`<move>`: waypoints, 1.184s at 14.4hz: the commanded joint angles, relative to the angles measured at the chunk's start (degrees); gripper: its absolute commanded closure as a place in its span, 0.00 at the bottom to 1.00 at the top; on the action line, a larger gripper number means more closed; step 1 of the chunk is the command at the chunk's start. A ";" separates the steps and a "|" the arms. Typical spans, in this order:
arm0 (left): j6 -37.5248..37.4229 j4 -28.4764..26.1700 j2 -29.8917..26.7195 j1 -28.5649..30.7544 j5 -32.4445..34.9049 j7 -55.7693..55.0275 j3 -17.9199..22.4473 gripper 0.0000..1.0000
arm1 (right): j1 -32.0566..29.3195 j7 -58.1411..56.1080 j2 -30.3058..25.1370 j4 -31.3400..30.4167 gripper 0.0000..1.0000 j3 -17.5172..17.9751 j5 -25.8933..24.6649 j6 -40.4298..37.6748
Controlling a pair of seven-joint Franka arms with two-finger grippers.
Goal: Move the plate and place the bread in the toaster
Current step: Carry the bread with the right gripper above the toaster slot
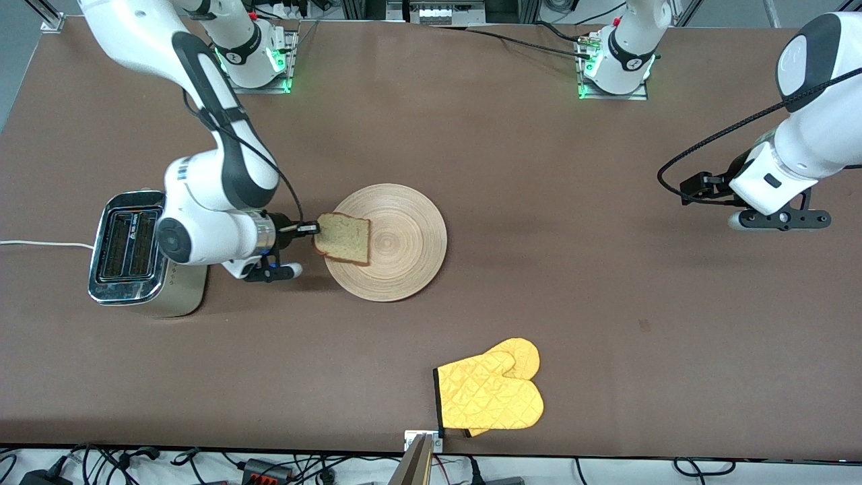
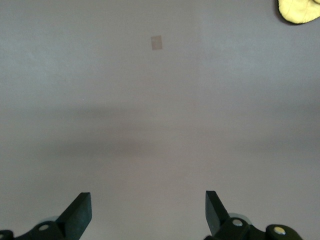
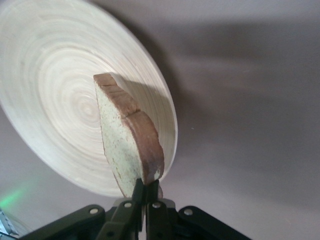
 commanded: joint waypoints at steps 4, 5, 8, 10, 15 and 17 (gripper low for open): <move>-4.24 4.72 1.24 0.56 -0.77 -0.30 -0.49 0.00 | -0.18 3.10 -0.71 17.85 1.00 -3.52 -21.23 -19.17; -4.24 4.81 0.80 0.57 -0.77 -0.22 -0.49 0.00 | -0.18 3.01 -0.71 19.61 1.00 -3.70 -24.32 -22.07; -5.29 4.90 -0.26 0.57 -0.86 -0.30 -0.67 0.00 | -0.27 2.66 -0.71 22.61 1.00 -3.79 -34.42 -28.41; -6.25 4.90 -0.26 0.48 -0.43 -0.48 -0.75 0.00 | -0.27 3.27 -0.71 22.79 1.00 -4.40 -40.93 -29.83; -7.14 6.13 -0.17 0.66 -2.80 -1.26 -0.23 0.00 | -0.27 1.87 -0.79 22.88 1.00 -11.25 -43.16 -29.75; -7.23 6.13 -0.17 0.66 -2.88 -3.02 -0.23 0.00 | -0.18 0.03 -1.76 22.88 1.00 -12.04 -43.24 -29.75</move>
